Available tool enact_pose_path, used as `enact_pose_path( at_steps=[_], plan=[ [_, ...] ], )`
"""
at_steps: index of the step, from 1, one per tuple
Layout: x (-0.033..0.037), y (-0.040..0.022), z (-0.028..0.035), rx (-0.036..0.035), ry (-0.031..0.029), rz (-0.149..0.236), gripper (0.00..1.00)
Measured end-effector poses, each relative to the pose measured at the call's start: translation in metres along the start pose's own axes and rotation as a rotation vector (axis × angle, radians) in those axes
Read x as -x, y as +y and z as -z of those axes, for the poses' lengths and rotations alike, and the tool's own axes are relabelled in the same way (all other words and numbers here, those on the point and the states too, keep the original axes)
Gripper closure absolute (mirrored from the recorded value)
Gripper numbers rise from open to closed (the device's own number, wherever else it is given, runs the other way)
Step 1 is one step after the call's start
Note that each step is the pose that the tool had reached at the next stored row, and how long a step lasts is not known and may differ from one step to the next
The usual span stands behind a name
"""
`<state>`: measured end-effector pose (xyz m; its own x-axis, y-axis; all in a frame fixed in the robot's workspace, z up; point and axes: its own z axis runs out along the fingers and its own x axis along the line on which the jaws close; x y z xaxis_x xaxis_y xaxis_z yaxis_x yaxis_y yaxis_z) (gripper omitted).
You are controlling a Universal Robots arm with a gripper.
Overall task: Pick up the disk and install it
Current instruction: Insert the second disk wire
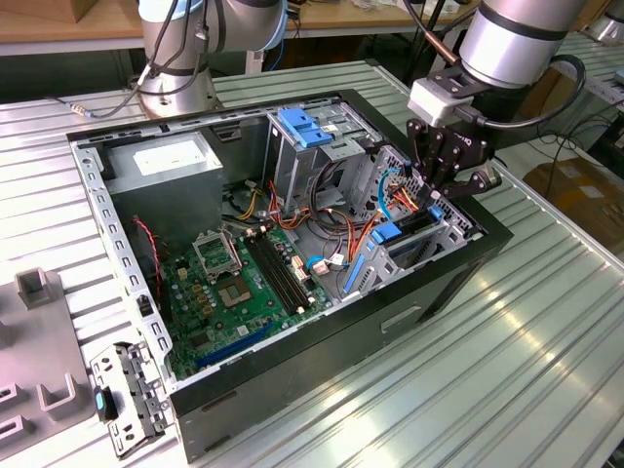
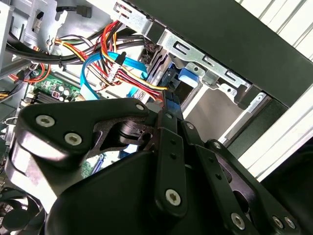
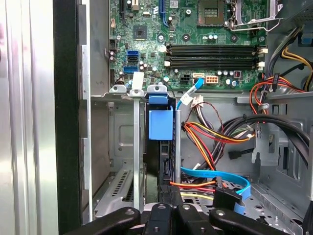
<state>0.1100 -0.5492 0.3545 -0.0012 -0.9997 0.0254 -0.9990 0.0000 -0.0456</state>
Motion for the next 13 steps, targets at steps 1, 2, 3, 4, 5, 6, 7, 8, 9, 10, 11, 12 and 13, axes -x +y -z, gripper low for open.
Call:
enact_pose_path(
  at_steps=[1,2,3,4,5,6,7,8,9,10,11,12,13],
  plan=[
    [0.0,0.0,0.0001,-0.0002,0.0,0.0,0.89],
    [0.0,0.0,0.0001,-0.0003,0.0001,0.0,0.89],
    [0.0,0.0001,0.0001,-0.0004,0.0,0.0,0.89],
    [-0.0001,0.0005,0.0002,-0.0004,0.0002,0.0,0.89],
    [-0.0001,0.001,0.0003,-0.0004,0.0003,0.0,0.89],
    [0.0,0.0015,0.0002,-0.0004,0.0002,0.0,0.89],
    [0.0,0.0036,0.0003,-0.0004,0.0001,0.0,0.89],
    [0.0,0.0073,0.0004,-0.0004,0.0,0.0,0.89],
    [-0.0001,0.0099,0.0006,-0.0003,0.0,0.0,0.89],
    [-0.0002,0.0101,0.0005,-0.0005,0.0,0.0,0.89],
    [-0.0002,0.0101,0.0009,-0.0004,-0.0004,0.0,0.89],
    [-0.0004,0.0098,0.0085,-0.0004,-0.0004,0.0,0.89],
    [-0.0006,0.0094,0.0172,-0.0004,-0.0004,0.0,0.89]
  ],
)
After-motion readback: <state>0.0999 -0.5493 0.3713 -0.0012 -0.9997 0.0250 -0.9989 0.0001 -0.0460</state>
